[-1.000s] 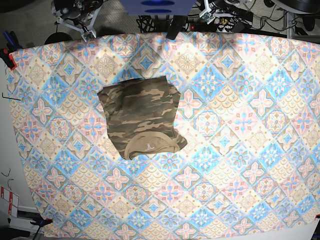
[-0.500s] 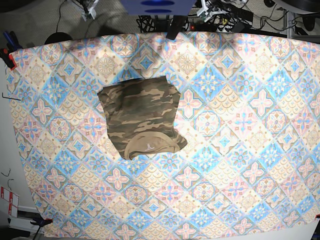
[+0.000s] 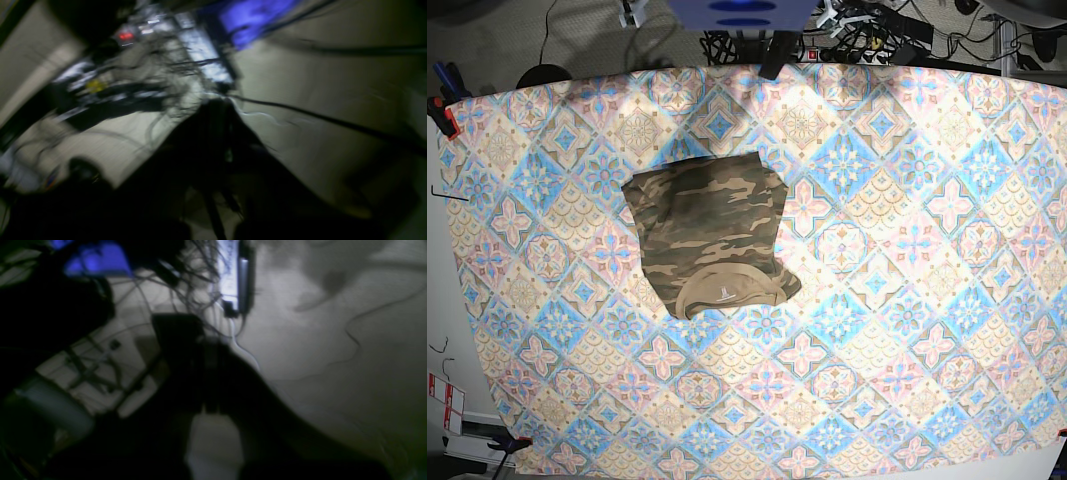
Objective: Fold the T-shirt properly
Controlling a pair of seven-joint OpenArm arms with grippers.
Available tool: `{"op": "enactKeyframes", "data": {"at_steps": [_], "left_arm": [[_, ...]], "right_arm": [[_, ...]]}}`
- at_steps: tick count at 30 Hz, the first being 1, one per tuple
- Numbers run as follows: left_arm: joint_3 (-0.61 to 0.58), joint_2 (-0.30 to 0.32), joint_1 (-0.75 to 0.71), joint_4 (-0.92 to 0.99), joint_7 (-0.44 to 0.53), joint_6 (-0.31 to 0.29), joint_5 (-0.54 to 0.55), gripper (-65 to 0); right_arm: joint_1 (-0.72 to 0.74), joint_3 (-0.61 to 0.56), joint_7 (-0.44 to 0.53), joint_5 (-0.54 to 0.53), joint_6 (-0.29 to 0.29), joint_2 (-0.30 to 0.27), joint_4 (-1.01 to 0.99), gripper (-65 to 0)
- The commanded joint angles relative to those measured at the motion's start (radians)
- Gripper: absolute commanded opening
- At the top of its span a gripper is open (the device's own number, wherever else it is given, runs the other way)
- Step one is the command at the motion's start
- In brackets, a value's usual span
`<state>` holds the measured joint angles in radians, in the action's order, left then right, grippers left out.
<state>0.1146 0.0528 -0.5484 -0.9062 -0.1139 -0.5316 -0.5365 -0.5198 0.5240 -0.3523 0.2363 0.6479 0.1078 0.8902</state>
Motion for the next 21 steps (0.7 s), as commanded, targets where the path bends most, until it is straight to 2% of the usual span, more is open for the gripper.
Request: {"op": "enactKeyframes", "data": {"at_steps": [1,6,7,10,12,17,19,21], "left_arm": [[0.0,0.0,-0.002,0.032,0.023,0.014,-0.015,-65.0],[0.001,0.003,0.089,0.246,0.099,0.109,-0.027,-65.0],[0.001,0.003,0.106,0.287,0.116,0.127,-0.029,-65.0],[-0.002,0.023,0.164,0.413,0.173,0.218,-0.03,-65.0],[-0.002,0.034,0.202,0.494,0.217,0.267,-0.03,-65.0],[-0.002,0.075,0.319,0.723,0.365,0.382,-0.029,-65.0],[-0.002,0.081,0.363,0.793,0.414,0.419,-0.029,-65.0],[-0.003,0.108,0.4,0.844,0.451,0.479,-0.029,-65.0]], "right_arm": [[-0.007,0.006,0.019,0.002,-0.023,-0.015,-0.026,-64.3],[0.069,0.015,0.138,0.071,-0.043,-0.043,-0.243,-64.3],[0.083,0.017,0.167,0.087,-0.07,-0.044,-0.286,-64.3],[0.125,0.032,0.282,0.156,-0.242,-0.056,-0.415,-64.3],[0.154,0.034,0.347,0.2,-0.322,-0.056,-0.506,-64.3],[0.258,0.035,0.416,0.216,-0.34,-0.081,-0.713,-64.3],[0.284,0.037,0.416,0.217,-0.397,-0.081,-0.747,-64.3],[0.292,0.028,0.418,0.222,-0.511,-0.079,-0.753,-64.3]]}}
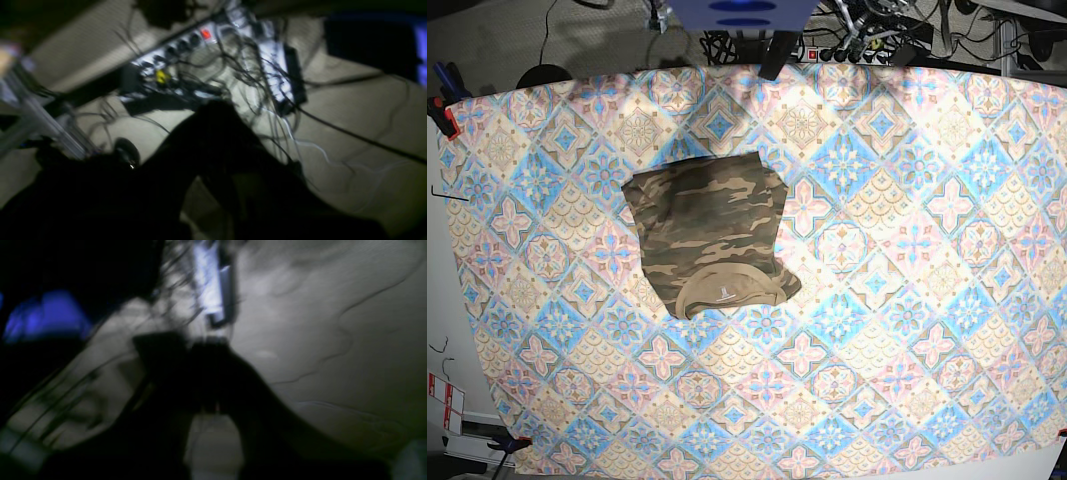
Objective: Fold the T-shirt properly
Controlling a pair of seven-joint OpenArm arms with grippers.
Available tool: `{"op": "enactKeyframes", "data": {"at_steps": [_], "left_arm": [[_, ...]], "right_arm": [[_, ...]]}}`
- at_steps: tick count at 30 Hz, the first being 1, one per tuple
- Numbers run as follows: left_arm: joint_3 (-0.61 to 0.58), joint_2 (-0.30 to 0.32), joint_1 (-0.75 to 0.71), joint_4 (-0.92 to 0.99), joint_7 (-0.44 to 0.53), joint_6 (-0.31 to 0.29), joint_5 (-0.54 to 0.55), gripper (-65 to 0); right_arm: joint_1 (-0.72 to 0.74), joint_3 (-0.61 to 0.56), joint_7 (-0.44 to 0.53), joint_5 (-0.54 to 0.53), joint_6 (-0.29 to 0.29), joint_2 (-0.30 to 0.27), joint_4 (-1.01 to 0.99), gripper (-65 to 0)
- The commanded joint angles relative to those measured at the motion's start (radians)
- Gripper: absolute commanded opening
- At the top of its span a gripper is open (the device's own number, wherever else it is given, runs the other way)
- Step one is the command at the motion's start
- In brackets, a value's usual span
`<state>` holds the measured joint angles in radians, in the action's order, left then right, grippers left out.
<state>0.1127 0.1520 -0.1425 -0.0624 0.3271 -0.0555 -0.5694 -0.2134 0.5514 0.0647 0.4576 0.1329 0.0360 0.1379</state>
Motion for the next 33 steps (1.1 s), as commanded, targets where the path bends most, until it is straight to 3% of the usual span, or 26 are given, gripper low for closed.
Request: {"op": "enactKeyframes", "data": {"at_steps": [1,3,5,27,33], "left_arm": [[-0.001,0.013,0.004,0.008,0.017,0.029,0.002,-65.0],[-0.001,0.018,0.013,0.011,0.019,0.069,0.002,-65.0],[-0.001,0.018,0.025,0.011,0.017,0.084,0.002,-65.0],[-0.001,0.008,0.04,0.014,0.016,0.081,-0.033,-65.0],[0.002,-0.025,0.065,0.019,0.016,0.082,-0.033,-65.0]], "right_arm": [[-0.014,-0.001,0.001,0.002,-0.037,-0.008,-0.002,-64.3],[-0.013,-0.001,0.001,0.002,-0.083,-0.008,-0.007,-64.3],[-0.008,-0.001,-0.001,0.002,-0.085,-0.008,-0.007,-64.3],[0.036,0.0,-0.006,0.0,-0.086,-0.002,-0.008,-64.3],[0.036,-0.001,-0.007,0.0,-0.086,-0.009,-0.008,-64.3]]}}
